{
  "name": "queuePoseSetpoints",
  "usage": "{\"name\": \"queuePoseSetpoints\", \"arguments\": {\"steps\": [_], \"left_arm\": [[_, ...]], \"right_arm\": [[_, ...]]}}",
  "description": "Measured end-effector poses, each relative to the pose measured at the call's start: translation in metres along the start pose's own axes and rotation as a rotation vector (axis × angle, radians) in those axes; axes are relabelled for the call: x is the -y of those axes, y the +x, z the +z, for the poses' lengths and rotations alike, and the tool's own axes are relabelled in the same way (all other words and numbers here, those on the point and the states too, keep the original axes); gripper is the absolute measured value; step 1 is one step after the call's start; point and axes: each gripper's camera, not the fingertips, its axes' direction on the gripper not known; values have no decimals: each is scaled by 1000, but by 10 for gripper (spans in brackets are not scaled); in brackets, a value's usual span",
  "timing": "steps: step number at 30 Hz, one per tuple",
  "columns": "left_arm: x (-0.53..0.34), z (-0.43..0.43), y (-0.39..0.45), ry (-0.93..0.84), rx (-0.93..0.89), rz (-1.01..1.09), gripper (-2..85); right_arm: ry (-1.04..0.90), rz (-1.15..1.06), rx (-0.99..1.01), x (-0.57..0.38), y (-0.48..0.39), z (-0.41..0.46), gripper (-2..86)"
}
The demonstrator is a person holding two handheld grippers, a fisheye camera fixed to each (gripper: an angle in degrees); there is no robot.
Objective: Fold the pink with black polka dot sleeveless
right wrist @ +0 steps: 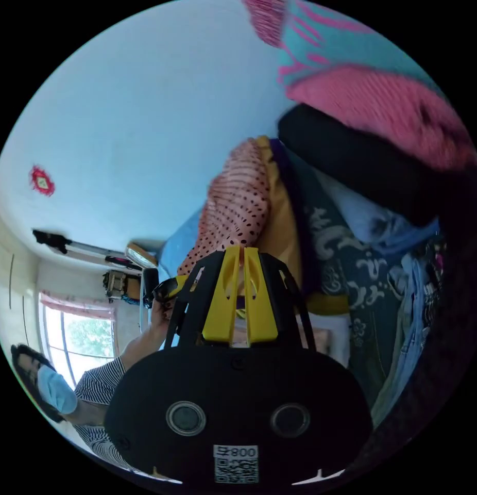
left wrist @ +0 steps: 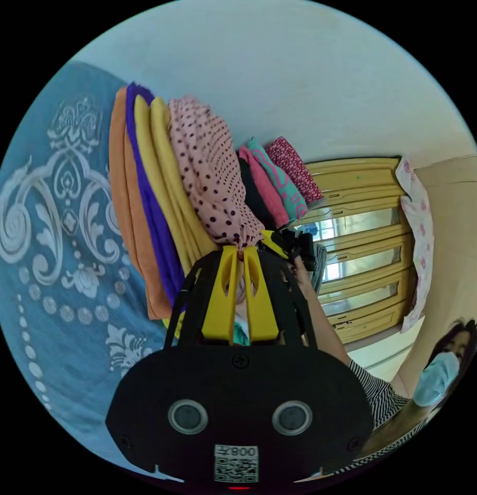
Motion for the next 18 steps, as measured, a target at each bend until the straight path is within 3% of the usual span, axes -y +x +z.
{"name": "queuePoseSetpoints", "arguments": {"steps": [8, 14, 18], "left_arm": [[24, 22, 51, -23, 69, 92, 22], [25, 28, 84, -29, 68, 98, 11], [17, 24, 109, 11, 68, 141, 5]], "right_arm": [[23, -56, 28, -1, 26, -15, 8], [94, -82, -93, -13, 2, -40, 4], [153, -221, -230, -34, -55, -50, 1]]}}
